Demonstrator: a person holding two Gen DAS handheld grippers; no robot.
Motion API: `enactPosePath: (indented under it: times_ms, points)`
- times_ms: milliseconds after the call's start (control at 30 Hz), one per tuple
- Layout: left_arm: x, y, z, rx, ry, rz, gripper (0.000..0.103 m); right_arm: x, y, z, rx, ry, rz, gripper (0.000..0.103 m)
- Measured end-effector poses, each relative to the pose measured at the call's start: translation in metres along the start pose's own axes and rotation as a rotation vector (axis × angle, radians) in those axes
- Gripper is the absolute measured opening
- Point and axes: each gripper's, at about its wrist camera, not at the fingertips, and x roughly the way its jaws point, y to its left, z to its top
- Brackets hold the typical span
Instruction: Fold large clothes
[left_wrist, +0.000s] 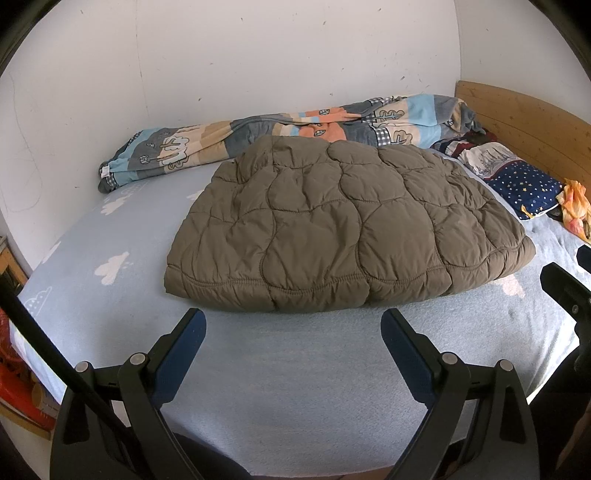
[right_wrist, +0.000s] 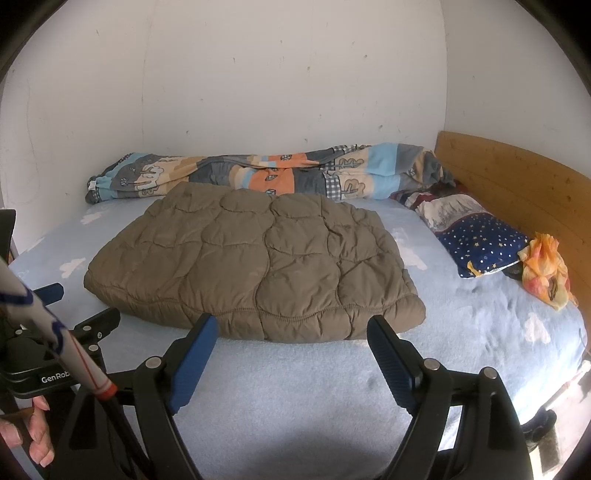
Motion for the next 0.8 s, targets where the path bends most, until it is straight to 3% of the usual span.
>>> enactPosePath:
  times_ms: [667, 800]
  points:
    - [-0.001, -0.001, 0.000, -0.001, -0.004, 0.001, 0.095, 0.002, -0.001, -0.002, 0.003, 0.007, 0.000, 0.089]
    - [-0.013, 0.001, 0.002, -0.013, -0.055, -0.004, 0.095, -0.004, -0.004, 0.000, 0.022, -0.020, -0.006, 0.089]
